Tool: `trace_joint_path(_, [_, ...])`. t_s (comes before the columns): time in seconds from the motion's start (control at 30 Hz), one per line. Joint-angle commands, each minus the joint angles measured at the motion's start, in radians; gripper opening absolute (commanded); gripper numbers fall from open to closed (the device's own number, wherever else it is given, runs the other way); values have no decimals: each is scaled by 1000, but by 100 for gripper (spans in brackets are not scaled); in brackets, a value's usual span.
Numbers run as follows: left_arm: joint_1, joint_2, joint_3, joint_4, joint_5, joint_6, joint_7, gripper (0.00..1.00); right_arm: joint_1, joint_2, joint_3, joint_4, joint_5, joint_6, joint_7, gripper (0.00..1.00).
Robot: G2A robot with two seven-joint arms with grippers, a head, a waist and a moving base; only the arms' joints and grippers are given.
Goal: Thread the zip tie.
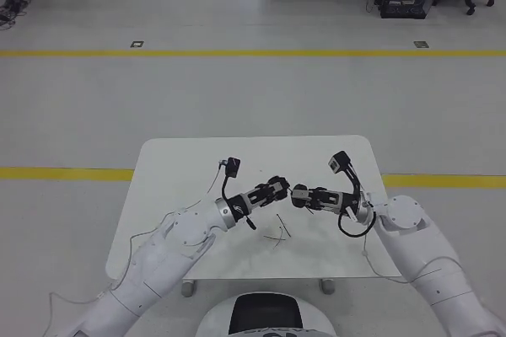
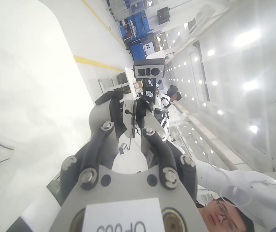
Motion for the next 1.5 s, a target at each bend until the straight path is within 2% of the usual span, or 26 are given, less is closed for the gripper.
trace_joint_path(0.0, [-1,0,1,1,-1,2,-5,9,2,-1,-1,2,-1,0,0,0])
trace_joint_path(0.13, [-2,-1,1,2,-2,7,-10,9,5,-4,0,1,0,0,4,0])
trace_joint_path(0.27, [-3,-2,1,3,-3,7,-15,16,5,-6,4,1,-4,0,9,0])
trace_joint_path(0.4, [-5,-3,1,4,-5,6,-20,17,4,-7,6,5,-9,0,10,0])
trace_joint_path(0.63, [-6,-4,3,3,-5,6,-31,11,4,-10,6,11,-8,0,14,0])
trace_joint_path(0.83, [-6,-4,2,4,-7,4,-38,10,5,-11,6,14,-8,0,17,0])
trace_joint_path(0.9, [-6,-4,2,5,-7,3,-39,7,5,-11,6,15,-8,0,16,0])
trace_joint_path(0.93, [-5,-4,1,5,-8,3,-39,2,5,-12,6,15,-9,0,16,0])
trace_joint_path(1.07, [-4,-4,-1,6,-9,1,-39,4,5,-12,6,15,-9,0,16,0])
trace_joint_path(1.17, [-5,-5,-1,6,-10,0,-42,0,5,-12,6,17,-10,0,17,0])
trace_joint_path(1.3, [-5,-5,-2,8,-10,1,-43,0,7,-13,4,20,-11,0,24,1])
trace_joint_path(1.33, [-6,-5,-2,8,-10,1,-44,0,7,-13,4,20,-9,0,27,47])
trace_joint_path(1.37, [-6,-5,-2,8,-9,1,-45,0,8,-13,3,21,-9,0,28,100])
trace_joint_path(1.47, [-8,-5,-3,10,-10,1,-52,0,8,-12,4,20,-7,0,38,100])
